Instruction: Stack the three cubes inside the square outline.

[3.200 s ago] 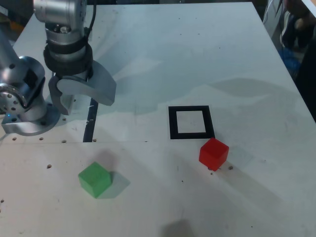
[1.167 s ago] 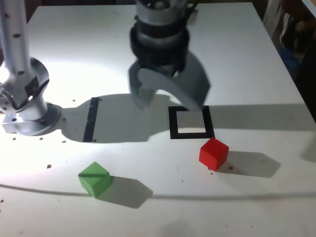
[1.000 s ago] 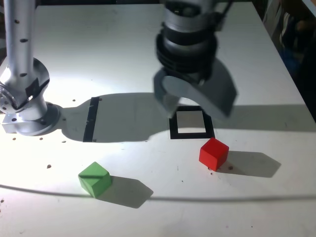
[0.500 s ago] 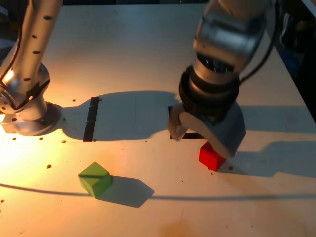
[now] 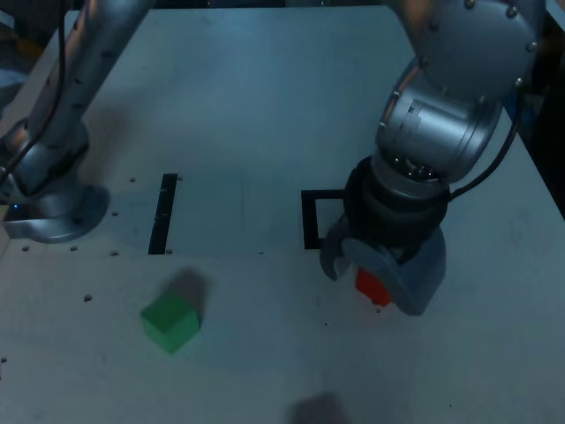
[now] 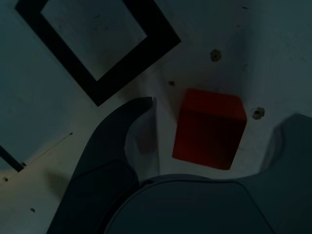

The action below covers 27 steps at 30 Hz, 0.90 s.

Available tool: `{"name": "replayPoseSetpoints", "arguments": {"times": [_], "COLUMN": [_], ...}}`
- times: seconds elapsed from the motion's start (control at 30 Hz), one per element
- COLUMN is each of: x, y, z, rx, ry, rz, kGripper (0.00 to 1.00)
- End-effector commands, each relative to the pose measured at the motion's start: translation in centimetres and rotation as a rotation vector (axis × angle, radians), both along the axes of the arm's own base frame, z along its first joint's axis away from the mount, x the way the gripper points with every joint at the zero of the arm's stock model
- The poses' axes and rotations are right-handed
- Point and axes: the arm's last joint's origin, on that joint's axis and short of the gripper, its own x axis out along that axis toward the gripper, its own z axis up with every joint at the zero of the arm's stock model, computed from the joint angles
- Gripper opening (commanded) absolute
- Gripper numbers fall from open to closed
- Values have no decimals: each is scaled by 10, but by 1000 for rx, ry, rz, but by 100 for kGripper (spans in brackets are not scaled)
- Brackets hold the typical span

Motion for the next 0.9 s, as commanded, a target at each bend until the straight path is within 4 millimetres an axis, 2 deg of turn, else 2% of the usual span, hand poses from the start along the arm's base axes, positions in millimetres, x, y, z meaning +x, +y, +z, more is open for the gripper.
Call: {"name": "replayPoseSetpoints", "arguments": {"times": [0.0, 0.2, 0.4, 0.87], "x": [2, 3, 5, 8], "y": [-1, -2, -3, -4], "z": [-2, -2, -1, 10], "rx": [1, -1, -14, -23], "ry": [0, -4, -13, -20], "rz": [-3, -3, -4, -15], "kGripper": [65, 40, 26, 24]}}
